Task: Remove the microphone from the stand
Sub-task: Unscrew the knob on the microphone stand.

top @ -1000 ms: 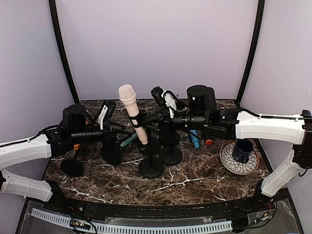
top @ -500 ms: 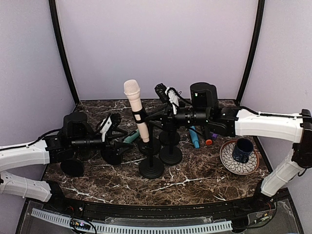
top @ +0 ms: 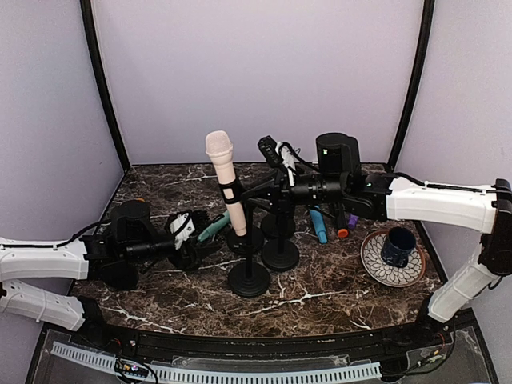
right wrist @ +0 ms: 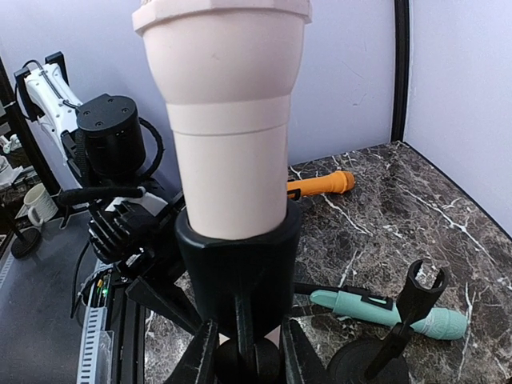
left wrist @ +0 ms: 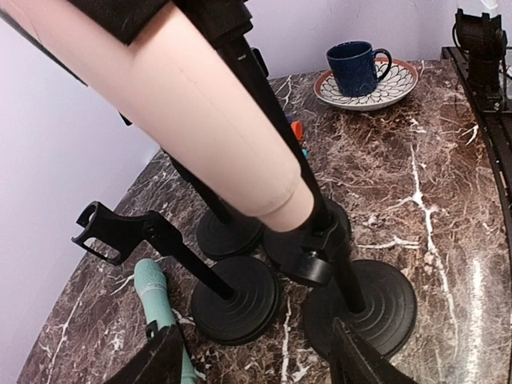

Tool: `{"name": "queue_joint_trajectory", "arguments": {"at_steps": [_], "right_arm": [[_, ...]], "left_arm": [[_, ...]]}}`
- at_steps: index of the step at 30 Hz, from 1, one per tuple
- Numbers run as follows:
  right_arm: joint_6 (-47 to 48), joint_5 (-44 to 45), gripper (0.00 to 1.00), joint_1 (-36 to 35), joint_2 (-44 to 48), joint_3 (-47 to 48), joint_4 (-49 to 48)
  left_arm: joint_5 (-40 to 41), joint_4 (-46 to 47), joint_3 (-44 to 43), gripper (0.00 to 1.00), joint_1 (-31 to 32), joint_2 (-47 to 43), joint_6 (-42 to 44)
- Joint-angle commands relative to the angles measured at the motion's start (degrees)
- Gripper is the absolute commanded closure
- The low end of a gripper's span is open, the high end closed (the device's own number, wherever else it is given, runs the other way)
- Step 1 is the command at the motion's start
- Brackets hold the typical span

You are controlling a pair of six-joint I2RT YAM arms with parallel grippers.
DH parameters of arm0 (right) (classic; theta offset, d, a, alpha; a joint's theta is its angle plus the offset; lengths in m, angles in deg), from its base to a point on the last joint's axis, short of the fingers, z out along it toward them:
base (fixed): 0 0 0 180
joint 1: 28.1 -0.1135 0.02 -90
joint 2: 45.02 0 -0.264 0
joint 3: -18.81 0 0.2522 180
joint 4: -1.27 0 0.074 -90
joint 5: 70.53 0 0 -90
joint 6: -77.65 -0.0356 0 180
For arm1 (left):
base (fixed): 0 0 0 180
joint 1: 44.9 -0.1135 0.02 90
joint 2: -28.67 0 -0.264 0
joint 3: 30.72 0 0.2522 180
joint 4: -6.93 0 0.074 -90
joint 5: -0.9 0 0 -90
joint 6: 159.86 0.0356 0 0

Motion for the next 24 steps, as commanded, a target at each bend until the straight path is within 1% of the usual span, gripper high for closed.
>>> {"name": "queue_joint_trajectory", "arguments": {"at_steps": [1,13,15,21,24], "right_arm": [[-1.09,-4.38,1.00,0.71,2.39,0.18,-7.59],[-3.22,-7.67,1.00,1.64,2.60,-0.39,-9.73],[-3.53,-7.95,1.00,1.67,2.72,-0.74,-10.38],[-4.59,-8.70,1.00,2.10,2.76,-1.50,-11.71],[-4.81,-9.04,1.00,2.20,2.79,-1.59,-11.80]], "left_arm": [[3.51,4.66,1.04,0.36,1.34,1.01,5.19],[4.04,2.63,-0.54,0.40,5.38,5.10,11.02],[5.16,2.61,-0.94,0.41,6.25,6.00,11.98],[7.85,6.26,-0.70,0.46,9.77,8.74,15.51],[11.14,8.44,-0.96,0.48,11.00,10.67,17.27]]}}
